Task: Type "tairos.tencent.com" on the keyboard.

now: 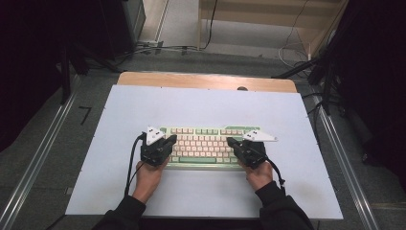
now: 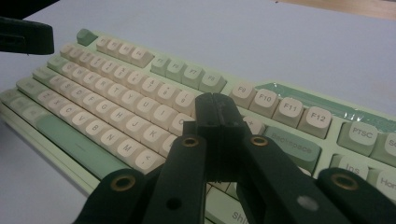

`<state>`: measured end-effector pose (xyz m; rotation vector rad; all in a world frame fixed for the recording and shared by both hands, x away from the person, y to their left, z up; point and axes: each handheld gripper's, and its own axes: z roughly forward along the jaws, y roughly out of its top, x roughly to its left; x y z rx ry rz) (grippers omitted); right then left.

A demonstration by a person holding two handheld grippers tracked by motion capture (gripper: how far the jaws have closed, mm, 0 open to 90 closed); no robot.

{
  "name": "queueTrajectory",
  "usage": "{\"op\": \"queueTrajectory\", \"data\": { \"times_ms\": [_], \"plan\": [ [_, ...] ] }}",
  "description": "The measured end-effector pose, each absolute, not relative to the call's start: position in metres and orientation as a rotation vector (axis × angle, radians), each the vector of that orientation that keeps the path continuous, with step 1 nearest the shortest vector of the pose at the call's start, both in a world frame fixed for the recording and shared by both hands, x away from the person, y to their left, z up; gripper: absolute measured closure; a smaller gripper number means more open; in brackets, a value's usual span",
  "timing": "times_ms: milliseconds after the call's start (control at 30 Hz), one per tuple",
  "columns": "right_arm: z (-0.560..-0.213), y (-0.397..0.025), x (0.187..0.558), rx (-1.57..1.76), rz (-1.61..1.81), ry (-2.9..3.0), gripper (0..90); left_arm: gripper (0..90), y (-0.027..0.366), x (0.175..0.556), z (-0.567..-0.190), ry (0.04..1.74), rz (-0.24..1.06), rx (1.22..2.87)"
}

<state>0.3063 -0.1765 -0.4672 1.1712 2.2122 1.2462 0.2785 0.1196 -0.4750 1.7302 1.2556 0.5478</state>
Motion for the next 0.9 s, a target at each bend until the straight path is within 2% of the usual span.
{"op": "queueTrajectory", "data": {
  "times_ms": [900],
  "plan": [
    [-0.467, -0.177, 0.306, 1.177, 1.252, 2.204, 88.1, 90.0, 0.085, 0.299, -0.482, 1.199, 0.462, 1.816]
  ]
}}
